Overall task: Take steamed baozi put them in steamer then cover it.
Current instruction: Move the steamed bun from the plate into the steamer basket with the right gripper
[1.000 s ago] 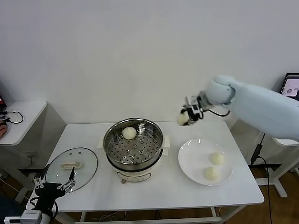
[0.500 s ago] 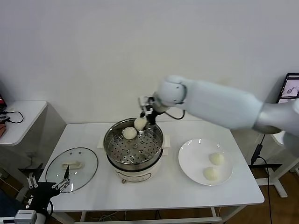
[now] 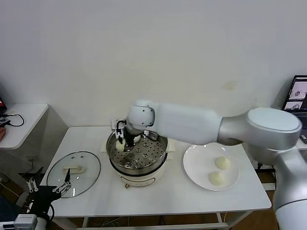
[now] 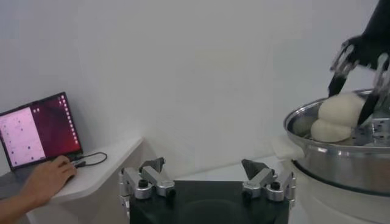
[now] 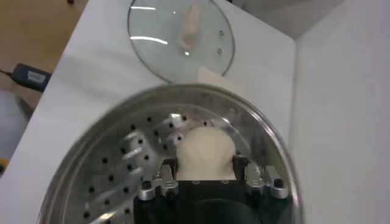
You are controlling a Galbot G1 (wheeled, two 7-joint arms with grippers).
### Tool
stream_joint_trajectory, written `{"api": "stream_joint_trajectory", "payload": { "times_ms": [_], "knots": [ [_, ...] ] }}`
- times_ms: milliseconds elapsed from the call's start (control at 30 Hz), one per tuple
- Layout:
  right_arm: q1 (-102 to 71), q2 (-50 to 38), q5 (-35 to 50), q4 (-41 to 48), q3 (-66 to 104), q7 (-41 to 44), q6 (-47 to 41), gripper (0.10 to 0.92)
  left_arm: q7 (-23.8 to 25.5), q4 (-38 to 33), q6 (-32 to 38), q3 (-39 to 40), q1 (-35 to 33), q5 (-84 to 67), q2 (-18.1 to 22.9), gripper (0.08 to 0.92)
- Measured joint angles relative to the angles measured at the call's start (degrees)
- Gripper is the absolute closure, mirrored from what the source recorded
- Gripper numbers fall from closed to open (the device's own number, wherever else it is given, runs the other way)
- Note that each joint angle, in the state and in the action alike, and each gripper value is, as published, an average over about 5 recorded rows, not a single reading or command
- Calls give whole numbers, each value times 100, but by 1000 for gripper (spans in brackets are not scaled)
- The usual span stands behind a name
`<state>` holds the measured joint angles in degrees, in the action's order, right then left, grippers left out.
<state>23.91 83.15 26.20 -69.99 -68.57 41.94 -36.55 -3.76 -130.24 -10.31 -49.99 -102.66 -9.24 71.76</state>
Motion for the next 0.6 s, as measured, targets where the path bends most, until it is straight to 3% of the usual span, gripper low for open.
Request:
{"api": "stream_joint_trajectory", "payload": {
  "times_ms": [467,600],
  "knots": [
    [-194,236,-114,241,-20,-68,-119,405,0,58,2,34,58,-4,-19,177],
    [-185,234,-152,247,2,-23,-106,332,0,56,2,37,52,-4,-12,177]
  ]
}}
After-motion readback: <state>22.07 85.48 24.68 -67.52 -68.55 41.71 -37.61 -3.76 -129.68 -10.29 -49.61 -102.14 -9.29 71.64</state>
